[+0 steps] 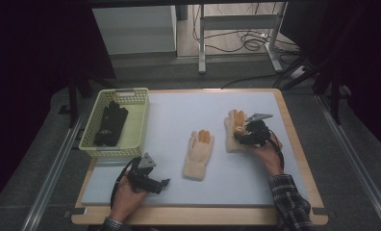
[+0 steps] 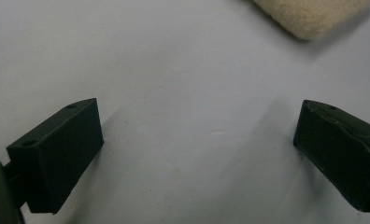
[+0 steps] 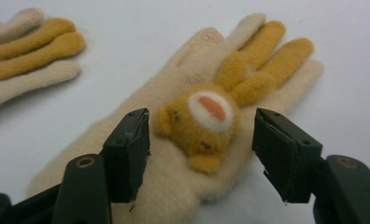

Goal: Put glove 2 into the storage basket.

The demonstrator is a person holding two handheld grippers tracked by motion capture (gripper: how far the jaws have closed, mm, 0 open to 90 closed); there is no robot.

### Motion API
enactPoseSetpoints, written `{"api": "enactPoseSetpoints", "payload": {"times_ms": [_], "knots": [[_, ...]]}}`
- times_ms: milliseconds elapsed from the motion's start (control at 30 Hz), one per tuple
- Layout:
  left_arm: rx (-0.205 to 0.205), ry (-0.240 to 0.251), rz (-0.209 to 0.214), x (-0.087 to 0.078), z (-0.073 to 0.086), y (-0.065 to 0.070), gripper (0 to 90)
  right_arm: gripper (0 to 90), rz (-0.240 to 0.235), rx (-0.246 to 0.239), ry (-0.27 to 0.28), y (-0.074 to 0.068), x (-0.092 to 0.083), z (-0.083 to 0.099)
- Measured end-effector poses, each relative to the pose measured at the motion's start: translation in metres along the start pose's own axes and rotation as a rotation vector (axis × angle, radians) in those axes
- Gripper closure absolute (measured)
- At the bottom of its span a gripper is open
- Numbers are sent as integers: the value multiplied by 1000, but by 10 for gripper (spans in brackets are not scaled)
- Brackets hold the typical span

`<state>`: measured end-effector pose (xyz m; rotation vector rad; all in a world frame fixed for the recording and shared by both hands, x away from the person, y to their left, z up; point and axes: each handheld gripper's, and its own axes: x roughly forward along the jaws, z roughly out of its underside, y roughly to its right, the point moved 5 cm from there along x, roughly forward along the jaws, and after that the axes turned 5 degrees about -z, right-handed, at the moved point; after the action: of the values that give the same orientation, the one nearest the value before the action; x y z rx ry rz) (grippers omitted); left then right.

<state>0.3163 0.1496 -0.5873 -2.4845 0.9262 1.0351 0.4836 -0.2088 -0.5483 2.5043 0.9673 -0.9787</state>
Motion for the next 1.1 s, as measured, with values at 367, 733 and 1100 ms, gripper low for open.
{"api": "enactPoseSetpoints", "payload": {"times_ms": [367,733,1100], "knots": [[3,-2,1,0,0,0,16,506,-35,-14,-11,2,16,-2],[0,0,0,0,0,0,16,599,-71,87,18,-5,1,-5],[0,0,0,0,0,0,16,598,-103,79,68,-41,-29,-12]]}}
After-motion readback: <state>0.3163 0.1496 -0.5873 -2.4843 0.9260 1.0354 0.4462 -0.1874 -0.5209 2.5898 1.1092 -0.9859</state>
